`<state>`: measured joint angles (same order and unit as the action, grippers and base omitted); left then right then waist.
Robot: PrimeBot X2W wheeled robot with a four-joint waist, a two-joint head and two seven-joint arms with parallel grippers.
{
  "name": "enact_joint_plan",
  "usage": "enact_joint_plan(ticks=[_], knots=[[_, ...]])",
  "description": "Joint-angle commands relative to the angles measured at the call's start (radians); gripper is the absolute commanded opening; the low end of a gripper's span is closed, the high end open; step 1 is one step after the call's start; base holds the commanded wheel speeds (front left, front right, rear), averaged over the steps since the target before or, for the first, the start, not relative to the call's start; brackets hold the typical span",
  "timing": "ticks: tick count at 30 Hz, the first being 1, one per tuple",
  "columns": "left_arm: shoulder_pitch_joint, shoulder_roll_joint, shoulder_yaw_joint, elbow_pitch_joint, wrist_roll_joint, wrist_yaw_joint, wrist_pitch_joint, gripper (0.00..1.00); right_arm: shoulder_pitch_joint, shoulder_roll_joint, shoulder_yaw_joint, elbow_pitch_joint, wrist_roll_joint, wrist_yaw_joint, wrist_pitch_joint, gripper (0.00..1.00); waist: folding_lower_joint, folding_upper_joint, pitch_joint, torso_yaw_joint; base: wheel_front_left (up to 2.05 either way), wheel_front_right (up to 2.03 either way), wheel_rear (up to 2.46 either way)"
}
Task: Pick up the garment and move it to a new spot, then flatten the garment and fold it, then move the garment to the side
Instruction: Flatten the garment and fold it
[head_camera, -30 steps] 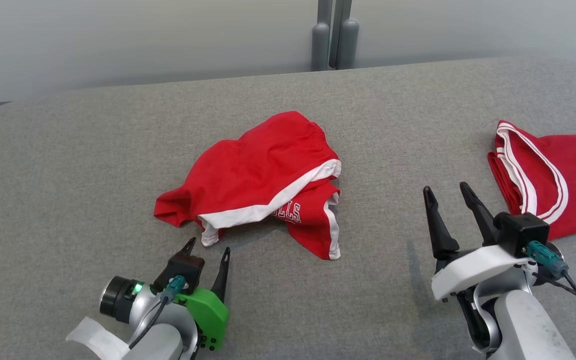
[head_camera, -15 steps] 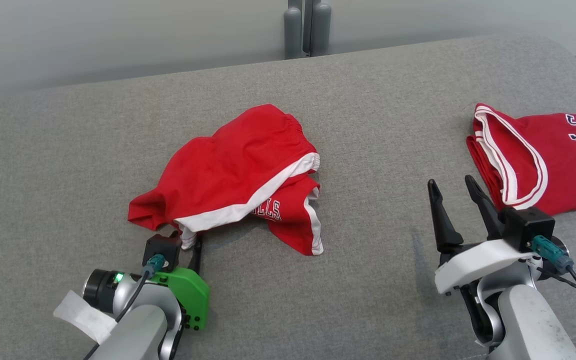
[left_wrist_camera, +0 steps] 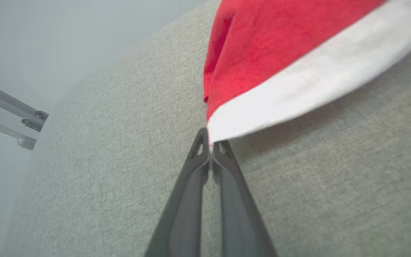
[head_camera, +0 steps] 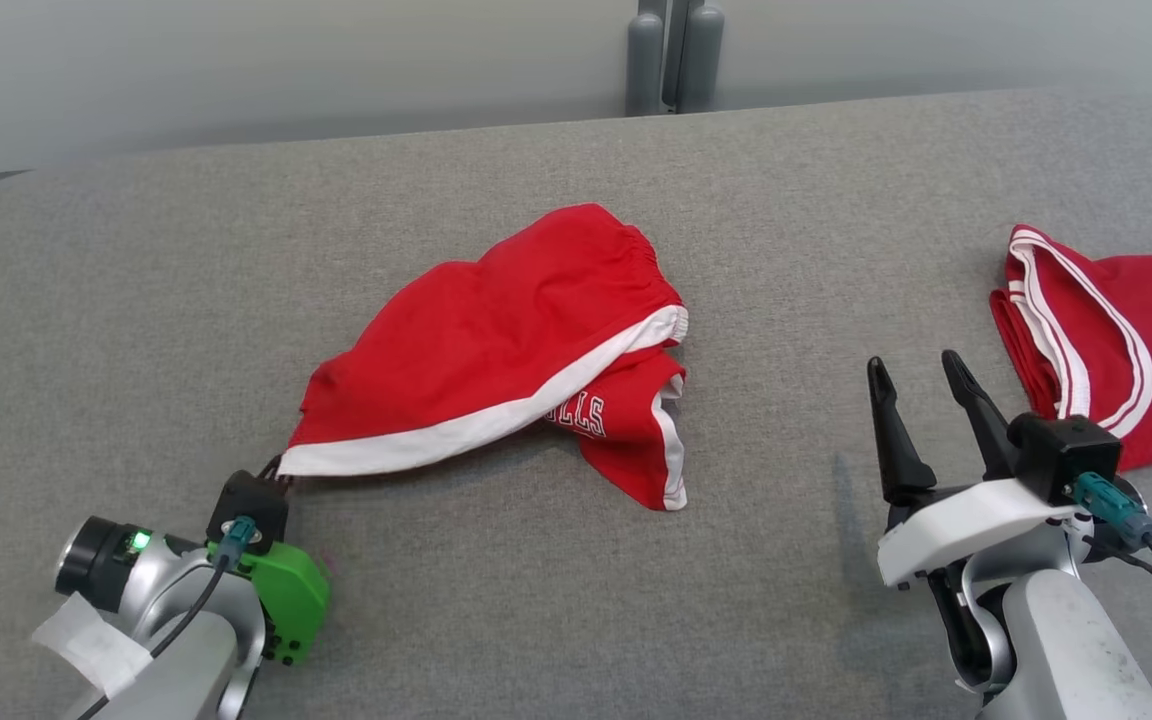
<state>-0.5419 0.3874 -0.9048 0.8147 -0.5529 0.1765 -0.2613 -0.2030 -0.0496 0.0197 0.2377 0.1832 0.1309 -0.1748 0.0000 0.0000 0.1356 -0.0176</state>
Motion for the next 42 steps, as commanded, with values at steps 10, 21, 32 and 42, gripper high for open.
enact_joint_plan(ticks=[10, 21, 32, 42], knots=[[0.025, 0.074, -0.038, -0.036, 0.033, 0.031, 0.054, 0.91, -0.006, -0.002, 0.014, 0.025, 0.015, 0.000, -0.010, 1.00, 0.0000, 0.0000, -0.007, 0.021, 0.00, 0.00, 0.00], [0.087, 0.113, -0.031, -0.092, 0.014, 0.075, 0.049, 1.00, -0.006, -0.002, 0.001, 0.031, 0.006, 0.000, -0.010, 1.00, 0.0000, 0.0000, -0.013, 0.012, 0.00, 0.00, 0.00], [0.204, 0.145, 0.051, -0.278, -0.057, 0.146, 0.008, 1.00, 0.004, -0.002, -0.009, 0.021, -0.010, 0.000, -0.004, 1.00, 0.0000, 0.0000, -0.045, 0.017, 0.00, 0.00, 0.00], [0.335, 0.194, 0.144, -0.511, -0.124, 0.220, -0.001, 1.00, 0.022, -0.002, -0.022, 0.011, -0.016, 0.000, 0.000, 1.00, 0.0000, 0.0000, -0.084, 0.037, 0.00, 0.00, 0.00]])
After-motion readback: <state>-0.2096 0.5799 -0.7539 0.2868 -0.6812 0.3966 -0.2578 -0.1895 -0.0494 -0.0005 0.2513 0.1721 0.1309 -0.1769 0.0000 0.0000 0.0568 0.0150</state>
